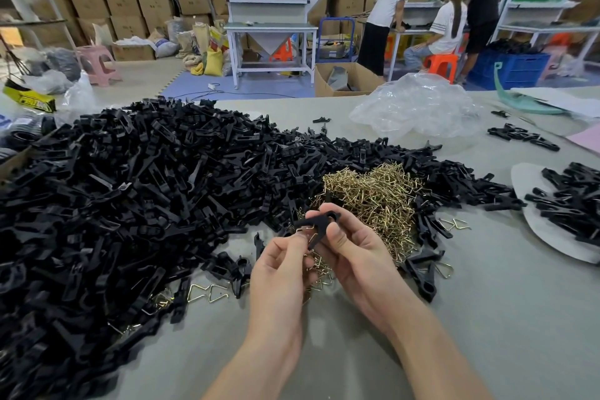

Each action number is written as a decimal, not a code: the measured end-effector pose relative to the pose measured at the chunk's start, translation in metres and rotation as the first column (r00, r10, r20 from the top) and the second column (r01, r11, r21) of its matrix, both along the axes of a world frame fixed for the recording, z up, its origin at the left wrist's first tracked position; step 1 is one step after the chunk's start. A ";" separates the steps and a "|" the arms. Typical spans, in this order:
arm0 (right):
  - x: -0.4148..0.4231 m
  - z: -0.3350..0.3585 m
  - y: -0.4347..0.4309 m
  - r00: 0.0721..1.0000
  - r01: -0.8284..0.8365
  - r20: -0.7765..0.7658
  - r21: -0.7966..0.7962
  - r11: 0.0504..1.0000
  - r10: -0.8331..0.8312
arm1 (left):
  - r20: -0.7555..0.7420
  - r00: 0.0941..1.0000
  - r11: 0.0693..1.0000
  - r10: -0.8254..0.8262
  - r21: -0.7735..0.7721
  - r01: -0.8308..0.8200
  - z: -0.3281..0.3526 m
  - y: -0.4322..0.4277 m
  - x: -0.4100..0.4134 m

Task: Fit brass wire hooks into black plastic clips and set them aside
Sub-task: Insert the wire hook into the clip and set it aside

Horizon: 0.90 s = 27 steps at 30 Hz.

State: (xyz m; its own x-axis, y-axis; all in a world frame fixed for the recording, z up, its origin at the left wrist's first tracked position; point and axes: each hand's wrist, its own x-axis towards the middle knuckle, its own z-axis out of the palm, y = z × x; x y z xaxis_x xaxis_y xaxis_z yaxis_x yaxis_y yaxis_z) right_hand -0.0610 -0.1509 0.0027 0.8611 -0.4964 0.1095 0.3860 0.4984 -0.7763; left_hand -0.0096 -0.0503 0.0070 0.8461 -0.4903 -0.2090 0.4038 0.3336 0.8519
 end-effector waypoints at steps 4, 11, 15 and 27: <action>-0.001 -0.002 0.001 0.999 -0.004 -0.038 -0.095 0.995 0.001 | 0.046 0.999 0.997 0.029 0.065 -0.032 -0.004 0.002 0.000; -0.006 0.003 -0.002 0.995 0.007 -0.099 -0.004 1.000 -0.007 | -0.032 0.945 0.929 -0.326 -0.193 0.314 0.001 0.003 0.008; -0.005 0.003 0.005 0.974 0.044 -0.226 0.128 0.991 -0.014 | 0.111 0.938 0.937 -0.329 -0.083 0.338 -0.004 -0.003 0.001; 0.009 -0.004 0.019 0.941 0.292 -0.245 0.241 0.926 -0.233 | 0.699 0.644 0.878 -0.311 0.471 -0.087 -0.009 -0.003 -0.020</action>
